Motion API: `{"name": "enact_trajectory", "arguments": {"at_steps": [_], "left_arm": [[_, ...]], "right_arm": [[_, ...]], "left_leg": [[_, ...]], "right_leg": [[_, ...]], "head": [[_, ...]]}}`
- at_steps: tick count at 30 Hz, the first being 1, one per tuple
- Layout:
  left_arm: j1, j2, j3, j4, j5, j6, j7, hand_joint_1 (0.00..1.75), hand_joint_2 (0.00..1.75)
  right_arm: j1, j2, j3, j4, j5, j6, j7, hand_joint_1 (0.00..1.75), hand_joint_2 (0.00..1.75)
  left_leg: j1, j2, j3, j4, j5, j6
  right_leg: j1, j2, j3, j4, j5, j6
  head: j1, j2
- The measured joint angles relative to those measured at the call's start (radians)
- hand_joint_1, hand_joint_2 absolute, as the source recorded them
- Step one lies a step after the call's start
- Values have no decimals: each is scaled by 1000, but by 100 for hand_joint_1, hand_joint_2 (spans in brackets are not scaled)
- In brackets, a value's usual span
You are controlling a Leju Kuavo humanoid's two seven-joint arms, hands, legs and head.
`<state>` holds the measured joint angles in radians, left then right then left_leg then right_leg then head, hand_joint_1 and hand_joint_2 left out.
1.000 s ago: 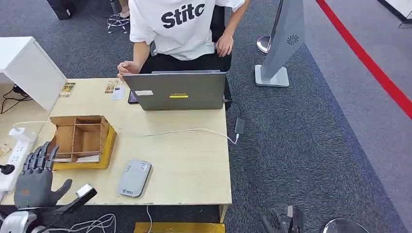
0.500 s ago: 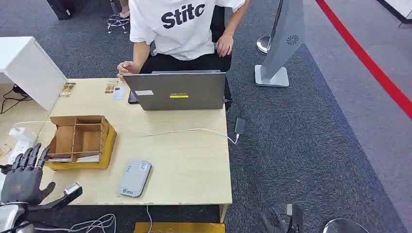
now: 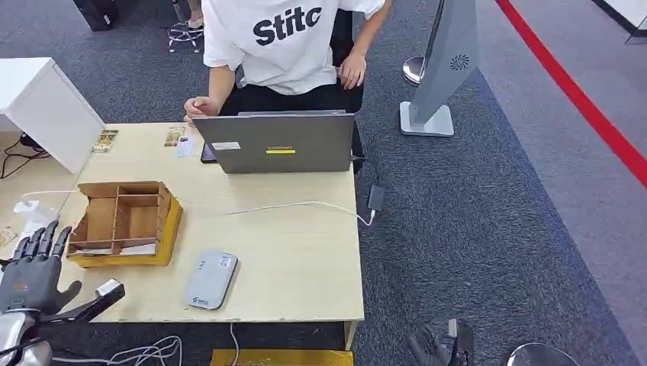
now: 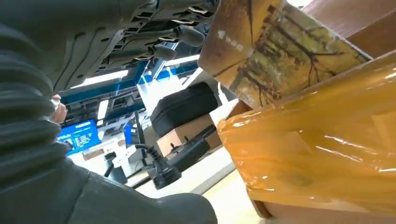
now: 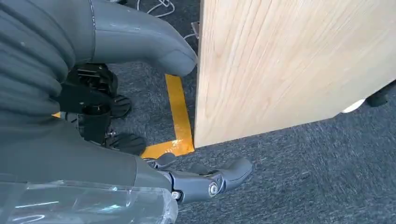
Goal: Pass the card to the sensor for recognition and then transmit it.
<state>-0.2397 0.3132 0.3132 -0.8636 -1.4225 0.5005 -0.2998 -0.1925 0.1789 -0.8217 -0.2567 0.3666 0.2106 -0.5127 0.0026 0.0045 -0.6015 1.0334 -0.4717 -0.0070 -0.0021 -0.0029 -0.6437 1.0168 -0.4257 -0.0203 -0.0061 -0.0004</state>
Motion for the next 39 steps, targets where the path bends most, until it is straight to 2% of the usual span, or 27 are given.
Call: {"name": "enact_trajectory", "arguments": {"at_steps": [10, 37, 38, 39], "left_arm": [[-56, -8, -2, 18, 43, -13, -24, 0, 175], [-45, -31, -56, -38, 54, -53, -34, 0, 175], [-44, -31, -57, -38, 56, -51, -34, 175, 175], [-44, -31, -57, -38, 58, -51, -34, 175, 175]], "right_arm": [[-4, 0, 6, 0, 1, 0, 4, 0, 175], [-5, 0, 9, 0, -14, 2, 3, 0, 175], [-5, 0, 9, 0, -14, 2, 3, 0, 175], [-5, 0, 10, 0, -14, 2, 3, 0, 175]], "left_leg": [[0, 0, 0, 0, 0, 0], [0, 0, 0, 0, 0, 0], [0, 0, 0, 0, 0, 0], [0, 0, 0, 0, 0, 0]], "right_leg": [[0, 0, 0, 0, 1, -1], [0, 0, 0, 0, 1, -1], [0, 0, 0, 0, 1, -1], [0, 0, 0, 0, 1, -1]], "head": [[0, 0], [0, 0], [0, 0], [0, 0]]}}
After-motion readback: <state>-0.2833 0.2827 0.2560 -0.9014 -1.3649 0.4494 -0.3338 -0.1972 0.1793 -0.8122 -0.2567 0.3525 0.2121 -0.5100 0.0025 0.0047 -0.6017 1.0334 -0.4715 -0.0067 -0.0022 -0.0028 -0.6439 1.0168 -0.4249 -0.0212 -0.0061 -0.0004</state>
